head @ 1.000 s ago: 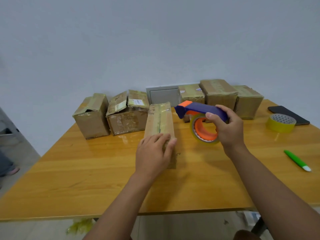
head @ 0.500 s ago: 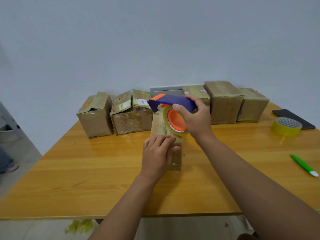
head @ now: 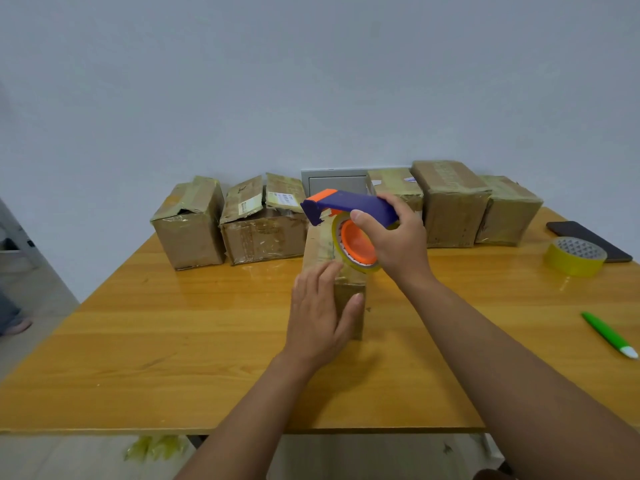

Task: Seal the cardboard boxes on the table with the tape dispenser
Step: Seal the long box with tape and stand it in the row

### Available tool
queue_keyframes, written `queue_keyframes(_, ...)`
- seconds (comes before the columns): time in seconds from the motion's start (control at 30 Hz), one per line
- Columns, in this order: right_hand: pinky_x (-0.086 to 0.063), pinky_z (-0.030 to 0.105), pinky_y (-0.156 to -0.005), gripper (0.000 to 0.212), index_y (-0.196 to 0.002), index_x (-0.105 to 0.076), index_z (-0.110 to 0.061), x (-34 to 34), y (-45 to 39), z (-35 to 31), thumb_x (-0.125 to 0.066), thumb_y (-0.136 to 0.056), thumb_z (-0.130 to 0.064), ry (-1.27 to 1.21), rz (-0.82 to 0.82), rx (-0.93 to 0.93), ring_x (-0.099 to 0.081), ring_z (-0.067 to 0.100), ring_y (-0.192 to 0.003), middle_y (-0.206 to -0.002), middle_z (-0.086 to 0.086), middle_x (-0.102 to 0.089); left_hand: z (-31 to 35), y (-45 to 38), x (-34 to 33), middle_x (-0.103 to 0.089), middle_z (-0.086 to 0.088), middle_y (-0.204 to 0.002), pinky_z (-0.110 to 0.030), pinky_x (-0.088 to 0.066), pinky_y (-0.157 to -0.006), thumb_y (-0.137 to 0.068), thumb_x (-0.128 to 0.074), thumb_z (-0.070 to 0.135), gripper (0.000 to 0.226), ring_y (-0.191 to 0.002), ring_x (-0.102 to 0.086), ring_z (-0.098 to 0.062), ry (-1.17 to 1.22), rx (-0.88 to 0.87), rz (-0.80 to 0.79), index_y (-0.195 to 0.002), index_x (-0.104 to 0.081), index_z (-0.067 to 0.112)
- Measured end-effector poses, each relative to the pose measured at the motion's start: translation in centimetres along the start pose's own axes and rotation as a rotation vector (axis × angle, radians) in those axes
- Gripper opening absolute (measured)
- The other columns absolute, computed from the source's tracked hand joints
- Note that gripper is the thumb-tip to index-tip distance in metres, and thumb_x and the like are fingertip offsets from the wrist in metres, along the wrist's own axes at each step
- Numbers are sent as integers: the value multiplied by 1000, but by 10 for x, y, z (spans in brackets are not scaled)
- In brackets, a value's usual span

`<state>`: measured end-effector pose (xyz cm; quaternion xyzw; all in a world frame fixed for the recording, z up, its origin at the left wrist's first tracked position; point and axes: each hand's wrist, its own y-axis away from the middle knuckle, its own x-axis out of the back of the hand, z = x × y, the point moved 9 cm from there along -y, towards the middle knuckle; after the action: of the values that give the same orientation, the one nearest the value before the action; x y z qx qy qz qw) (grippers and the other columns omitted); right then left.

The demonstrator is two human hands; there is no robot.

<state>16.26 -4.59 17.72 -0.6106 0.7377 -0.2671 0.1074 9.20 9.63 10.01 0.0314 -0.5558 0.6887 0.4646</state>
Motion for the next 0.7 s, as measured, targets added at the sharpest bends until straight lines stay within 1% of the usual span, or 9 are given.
queue_keyframes(0.07, -45, 4, -72, 50, -129, -56, -17, 0, -2, 1, -74, -86, -36, -3, -7, 1, -55, 1, -95, -108, -11, -56, -13, 4, 11, -42, -2, -141, -26, -28, -112, -97, -43, 48, 50, -134, -35, -13, 130, 93, 50, -136, -45, 16)
queue_keyframes(0.13, -46, 6, -73, 51, -129, -57, -17, 0, -4, 4, -74, -85, -37, -4, -8, 2, -56, 6, -98, -112, -7, -59, -34, 8, 15, -43, 4, -142, -25, -30, -113, -98, -38, 47, 48, -136, -34, -6, 263, 243, 66, -136, -48, 19)
queue_keyframes(0.17, -47, 7, -73, 51, -129, -57, -17, 0, -5, 4, -74, -85, -37, -4, -10, 3, -56, 8, -100, -113, -6, -59, -41, 10, 15, -44, 6, -142, -26, -32, -113, -99, -36, 45, 47, -135, -36, -4, 332, 283, 58, -136, -50, 20)
queue_keyframes(0.3, -49, 15, -79, 53, -129, -58, -18, -1, -8, 9, -75, -84, -40, 1, -26, 0, -57, 12, -105, -117, -3, -61, -48, 8, 19, -50, 9, -137, -19, -35, -108, -103, -37, 27, 36, -132, -43, -3, 428, 229, 5, -133, -54, 19)
queue_keyframes(0.4, -55, 30, -84, 56, -128, -60, -18, 2, -14, 14, -74, -81, -45, -13, -48, -28, -60, 17, -104, -115, -1, -62, -51, 3, 20, -49, 11, -139, -18, -36, -107, -102, -39, 21, 37, -133, -42, -4, 514, 219, -138, -136, -51, 21)
queue_keyframes(0.43, -56, 32, -84, 56, -127, -60, -18, 3, -15, 14, -73, -80, -46, -16, -56, -35, -60, 18, -103, -114, 0, -63, -52, 1, 20, -49, 11, -140, -18, -36, -107, -102, -40, 18, 37, -134, -42, -5, 528, 215, -198, -138, -50, 22)
queue_keyframes(0.5, -55, 30, -83, 56, -127, -60, -17, 2, -16, 15, -72, -80, -46, -19, -69, -36, -60, 18, -103, -114, 1, -63, -57, -2, 22, -48, 14, -139, -16, -36, -107, -103, -43, 10, 38, -132, -41, 0, 489, 193, -276, -136, -52, 25)
queue_keyframes(0.57, -55, 28, -82, 53, -127, -60, -17, 0, -16, 14, -73, -83, -43, -20, -75, -29, -60, 17, -104, -115, 1, -62, -63, -5, 24, -50, 16, -137, -17, -39, -105, -101, -47, 7, 38, -130, -43, 2, 451, 173, -298, -132, -56, 27)
queue_keyframes(0.7, -56, 31, -82, 54, -125, -61, -19, -3, -14, 14, -72, -81, -46, -33, -59, -33, -60, 17, -103, -114, 0, -62, -66, -6, 27, -50, 17, -137, -25, -44, -104, -98, -53, 17, 35, -130, -45, -1, 422, 131, -318, -131, -56, 30)
